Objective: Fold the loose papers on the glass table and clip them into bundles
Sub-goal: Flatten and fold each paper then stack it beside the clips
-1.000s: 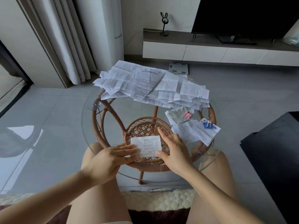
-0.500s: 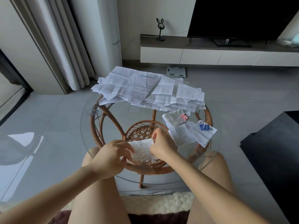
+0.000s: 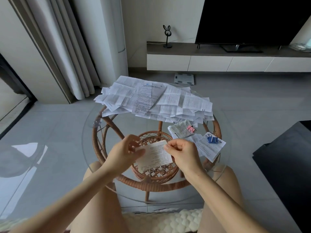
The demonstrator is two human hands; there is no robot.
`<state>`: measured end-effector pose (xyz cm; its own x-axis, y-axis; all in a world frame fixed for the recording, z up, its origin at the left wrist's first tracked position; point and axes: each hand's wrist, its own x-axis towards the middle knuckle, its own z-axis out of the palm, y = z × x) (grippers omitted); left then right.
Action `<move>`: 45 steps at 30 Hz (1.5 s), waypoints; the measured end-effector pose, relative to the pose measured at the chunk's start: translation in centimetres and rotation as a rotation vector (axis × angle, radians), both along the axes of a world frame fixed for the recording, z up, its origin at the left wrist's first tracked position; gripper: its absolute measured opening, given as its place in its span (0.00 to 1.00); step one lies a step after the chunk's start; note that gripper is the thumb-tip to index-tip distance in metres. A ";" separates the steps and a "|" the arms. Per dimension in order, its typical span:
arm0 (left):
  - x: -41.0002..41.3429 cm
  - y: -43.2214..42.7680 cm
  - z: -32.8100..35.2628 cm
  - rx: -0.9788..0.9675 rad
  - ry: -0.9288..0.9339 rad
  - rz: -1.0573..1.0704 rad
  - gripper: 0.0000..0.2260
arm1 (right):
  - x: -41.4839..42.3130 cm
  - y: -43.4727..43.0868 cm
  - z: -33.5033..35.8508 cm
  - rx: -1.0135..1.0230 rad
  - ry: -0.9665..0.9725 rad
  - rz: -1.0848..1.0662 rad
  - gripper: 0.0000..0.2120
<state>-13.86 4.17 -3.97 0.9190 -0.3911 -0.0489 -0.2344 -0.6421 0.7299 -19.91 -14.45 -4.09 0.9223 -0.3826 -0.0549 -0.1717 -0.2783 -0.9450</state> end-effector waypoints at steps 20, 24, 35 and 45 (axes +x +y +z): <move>7.3 -15.3 -1.5 -0.073 0.273 0.297 0.08 | 8.1 -13.1 -1.1 -0.774 0.286 -0.031 0.14; 7.7 -15.6 -2.2 0.049 0.179 0.272 0.14 | 8.4 -13.1 -1.2 -0.716 0.312 -0.027 0.16; 7.3 -15.9 -2.8 0.156 0.067 0.229 0.13 | 7.9 -11.5 2.2 -0.512 0.213 -0.012 0.17; 8.9 -11.8 -1.5 0.113 -0.132 0.358 0.08 | 8.0 -9.8 1.1 -0.872 0.309 0.068 0.15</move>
<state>-4.93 -7.65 -5.46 0.9975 -0.0439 0.0547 -0.0686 -0.7745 0.6288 -11.92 -24.26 -2.98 0.9368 -0.3493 -0.0201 -0.3378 -0.8880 -0.3120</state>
